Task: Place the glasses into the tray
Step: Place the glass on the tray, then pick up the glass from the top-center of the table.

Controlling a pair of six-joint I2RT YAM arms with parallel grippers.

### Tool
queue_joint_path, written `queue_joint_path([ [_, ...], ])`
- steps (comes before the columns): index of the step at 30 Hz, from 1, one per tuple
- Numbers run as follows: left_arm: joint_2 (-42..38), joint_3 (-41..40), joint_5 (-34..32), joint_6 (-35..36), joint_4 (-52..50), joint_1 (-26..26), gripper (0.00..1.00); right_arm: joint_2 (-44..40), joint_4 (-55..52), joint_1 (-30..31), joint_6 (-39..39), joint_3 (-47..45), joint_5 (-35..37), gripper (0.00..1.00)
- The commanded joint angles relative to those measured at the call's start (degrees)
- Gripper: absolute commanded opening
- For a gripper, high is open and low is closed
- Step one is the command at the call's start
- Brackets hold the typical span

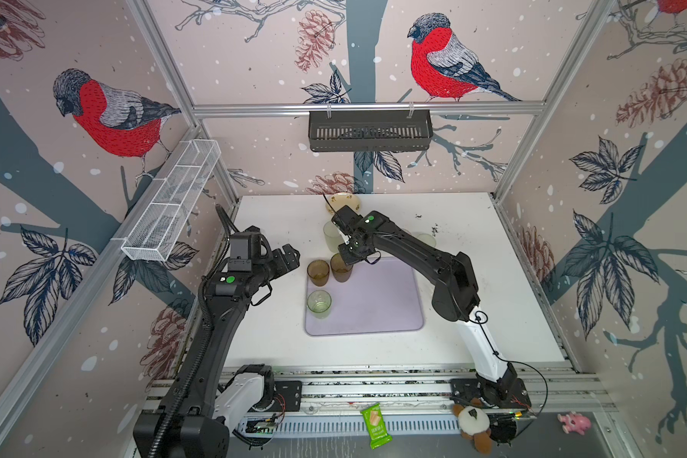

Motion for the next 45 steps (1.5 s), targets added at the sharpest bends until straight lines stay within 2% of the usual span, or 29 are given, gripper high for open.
queue_joint_path([
  [1, 0.01, -0.06, 0.06, 0.74, -0.05, 0.23, 0.96, -0.33, -2.06, 0.15, 1.0, -0.24, 0.56, 0.05],
  [13, 0.36, 0.17, 0.41, 1.62, -0.15, 0.3, 0.96, -0.8, -1.54, 0.05, 2.58, 0.14, 0.59, 0.23],
  [19, 1.02, 0.99, 1.76, 2.5, -0.42, 0.3, 0.96, -0.9, -2.62, -0.02, 3.43, 3.17, 1.16, 0.46],
  [25, 3.51, 2.04, 2.68, 3.9, -0.93, 0.3, 0.96, -2.74, -2.99, 0.13, 5.45, 5.22, 1.16, 0.62],
  [31, 7.77, 7.01, 2.42, 5.92, -3.03, 0.04, 0.96, -6.48, -2.54, 0.15, 6.23, 4.47, 2.2, 0.8],
  [36, 11.85, 11.63, -1.4, 6.33, -4.91, -2.55, 0.96, -11.56, 2.27, -0.72, 3.42, -0.07, 1.12, 0.87],
  [40, 16.21, 15.9, -2.75, 3.54, -5.16, -5.14, 0.96, -15.96, 5.62, -2.53, 0.07, -4.67, -0.57, 0.91],
  [45, 22.97, 23.56, -5.28, 0.64, -8.52, -7.46, 0.94, -23.56, 11.73, -5.73, -3.34, -14.94, -4.27, 0.96],
])
